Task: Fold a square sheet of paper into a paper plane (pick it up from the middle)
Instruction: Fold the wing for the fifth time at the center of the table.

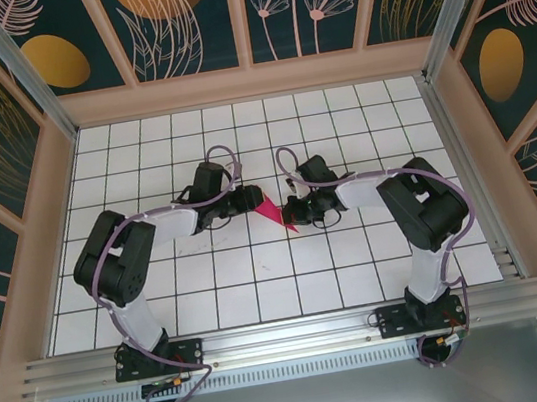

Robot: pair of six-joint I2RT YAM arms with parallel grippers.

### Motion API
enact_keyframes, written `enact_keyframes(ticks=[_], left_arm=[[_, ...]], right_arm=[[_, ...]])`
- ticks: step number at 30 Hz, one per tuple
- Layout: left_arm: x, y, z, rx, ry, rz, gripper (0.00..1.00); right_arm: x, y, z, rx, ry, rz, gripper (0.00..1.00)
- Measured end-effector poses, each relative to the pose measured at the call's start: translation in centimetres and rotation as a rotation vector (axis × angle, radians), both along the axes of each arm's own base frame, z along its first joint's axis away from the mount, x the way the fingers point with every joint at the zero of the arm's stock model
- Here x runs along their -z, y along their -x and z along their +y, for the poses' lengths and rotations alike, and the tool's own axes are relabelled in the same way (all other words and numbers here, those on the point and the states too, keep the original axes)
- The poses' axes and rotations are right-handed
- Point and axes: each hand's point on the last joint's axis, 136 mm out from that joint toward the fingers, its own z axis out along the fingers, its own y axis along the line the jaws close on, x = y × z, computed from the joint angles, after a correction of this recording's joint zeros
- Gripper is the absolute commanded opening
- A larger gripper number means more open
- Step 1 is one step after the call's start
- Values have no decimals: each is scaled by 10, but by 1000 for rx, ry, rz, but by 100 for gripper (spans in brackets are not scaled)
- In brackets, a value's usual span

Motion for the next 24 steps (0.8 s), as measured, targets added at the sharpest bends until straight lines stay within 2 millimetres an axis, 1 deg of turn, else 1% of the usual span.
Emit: enact_keyframes(ticks=[5,7,16,24], left_arm=[[21,-2,6,-12,-63,20,37],[25,-3,9,-11,-91,17,38],[33,-17,13,-3,-175,-24,38],[36,-19,16,6,-208,-33,38]], right_arm=[[0,0,0,-1,-5,4,4],[0,0,1,-2,-6,7,4],[0,-1,1,-2,-7,8,4],[0,-1,1,-4,-9,10,4]])
